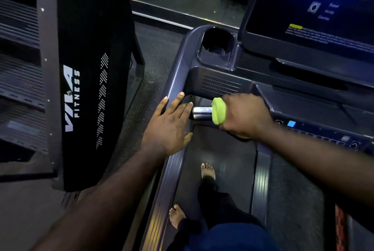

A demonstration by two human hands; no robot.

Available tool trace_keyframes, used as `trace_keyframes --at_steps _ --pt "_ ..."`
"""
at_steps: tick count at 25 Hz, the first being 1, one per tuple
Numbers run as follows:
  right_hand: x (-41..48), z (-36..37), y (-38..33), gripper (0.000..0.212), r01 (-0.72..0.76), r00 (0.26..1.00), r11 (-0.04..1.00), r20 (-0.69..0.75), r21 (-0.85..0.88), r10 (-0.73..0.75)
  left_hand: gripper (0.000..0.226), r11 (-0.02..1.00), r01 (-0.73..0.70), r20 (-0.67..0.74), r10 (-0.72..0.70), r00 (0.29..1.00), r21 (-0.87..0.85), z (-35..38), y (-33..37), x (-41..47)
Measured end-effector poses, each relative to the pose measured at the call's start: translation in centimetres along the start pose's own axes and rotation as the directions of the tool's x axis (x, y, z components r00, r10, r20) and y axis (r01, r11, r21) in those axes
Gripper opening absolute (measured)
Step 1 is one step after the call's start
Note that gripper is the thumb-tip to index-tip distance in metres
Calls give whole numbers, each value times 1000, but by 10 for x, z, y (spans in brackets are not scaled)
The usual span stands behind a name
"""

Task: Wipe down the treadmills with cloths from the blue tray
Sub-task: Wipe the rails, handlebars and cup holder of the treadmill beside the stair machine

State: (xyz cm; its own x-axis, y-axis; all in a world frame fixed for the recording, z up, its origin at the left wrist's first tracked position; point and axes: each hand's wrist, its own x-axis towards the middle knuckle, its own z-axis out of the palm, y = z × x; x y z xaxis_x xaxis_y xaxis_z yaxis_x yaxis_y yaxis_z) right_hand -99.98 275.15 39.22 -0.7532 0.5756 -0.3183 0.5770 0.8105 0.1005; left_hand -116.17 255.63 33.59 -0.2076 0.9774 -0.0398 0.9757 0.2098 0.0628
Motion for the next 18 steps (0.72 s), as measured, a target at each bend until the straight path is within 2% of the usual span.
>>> trace_keyframes --at_steps 1,2,3,5,7,8,9,11,13,16,18 --pt "-18 16 -7 44 33 989 993 -140 -113 -49 87 1000 0 2 0 1000 -15 0 0 1" --pt "-30 24 -11 43 39 977 987 -202 -159 -71 87 1000 6 3 -6 1000 -25 0 1 1" --pt "-27 20 -11 40 56 982 985 -168 -160 -84 88 1000 13 0 -13 1000 -20 1 0 1" --pt "-5 -11 -4 40 24 998 1000 64 -17 -23 89 1000 12 -2 -12 1000 -16 -3 1 2" --pt "15 -33 -1 50 -58 941 993 338 105 19 90 1000 13 2 -13 1000 -22 -6 3 0" --pt "18 -34 -2 53 -66 929 991 369 114 20 91 999 21 -2 -21 1000 -27 -6 3 0" --pt "15 -31 -4 54 -61 946 991 325 115 21 92 999 19 -5 -19 1000 -37 -7 3 0" --pt "-4 -15 -10 48 -24 997 998 81 62 19 101 997 17 -27 -19 999 -79 -6 3 0" --pt "-22 4 -13 39 -1 994 1000 -110 -25 -2 118 987 32 -52 -40 998 -157 -7 5 -1" --pt "-7 17 -35 39 -1 980 986 -198 -165 -32 137 961 49 -52 -66 996 -272 -10 2 -2" --pt "9 34 -78 32 14 966 984 -251 -176 -58 133 957 48 -75 -72 995 -285 -7 3 -1"
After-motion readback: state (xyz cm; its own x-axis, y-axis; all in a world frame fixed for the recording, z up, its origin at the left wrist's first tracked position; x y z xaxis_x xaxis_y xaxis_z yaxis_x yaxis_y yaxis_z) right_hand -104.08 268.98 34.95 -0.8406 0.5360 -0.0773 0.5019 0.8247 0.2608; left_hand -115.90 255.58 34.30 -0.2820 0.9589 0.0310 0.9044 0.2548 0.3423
